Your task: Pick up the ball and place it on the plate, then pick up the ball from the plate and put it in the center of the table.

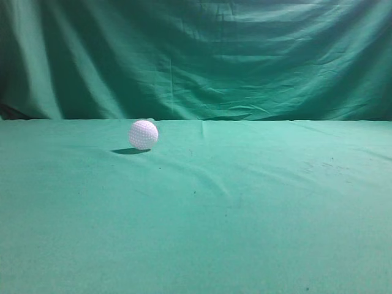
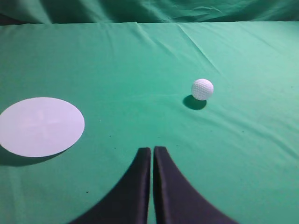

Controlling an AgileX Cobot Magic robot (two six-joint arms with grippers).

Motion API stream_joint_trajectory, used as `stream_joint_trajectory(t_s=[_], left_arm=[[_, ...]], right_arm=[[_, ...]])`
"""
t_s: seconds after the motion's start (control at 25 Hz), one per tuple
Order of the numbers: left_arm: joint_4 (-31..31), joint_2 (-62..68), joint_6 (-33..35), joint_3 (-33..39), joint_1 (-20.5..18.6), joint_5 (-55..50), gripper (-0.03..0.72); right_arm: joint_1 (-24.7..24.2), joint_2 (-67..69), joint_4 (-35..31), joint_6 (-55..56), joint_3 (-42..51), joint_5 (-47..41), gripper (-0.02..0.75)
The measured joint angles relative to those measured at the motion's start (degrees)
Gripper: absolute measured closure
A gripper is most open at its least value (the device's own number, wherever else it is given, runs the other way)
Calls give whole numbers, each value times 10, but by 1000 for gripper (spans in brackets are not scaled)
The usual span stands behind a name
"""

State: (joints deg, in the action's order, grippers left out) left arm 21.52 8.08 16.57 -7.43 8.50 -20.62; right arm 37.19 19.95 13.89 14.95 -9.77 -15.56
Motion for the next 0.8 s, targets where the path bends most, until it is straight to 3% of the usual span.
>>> stream_joint_trajectory(t_s=[0.12, 0.52, 0.8], left_arm=[[0, 0, 0, 0, 0, 0, 688], [0, 0, 0, 0, 0, 0, 688], [0, 0, 0, 0, 0, 0, 688]], right_arm=[[-33, -30, 0, 0, 0, -21, 673], [-262, -166, -17, 0, 45, -43, 673], [-320, -205, -25, 0, 112, 7, 673]])
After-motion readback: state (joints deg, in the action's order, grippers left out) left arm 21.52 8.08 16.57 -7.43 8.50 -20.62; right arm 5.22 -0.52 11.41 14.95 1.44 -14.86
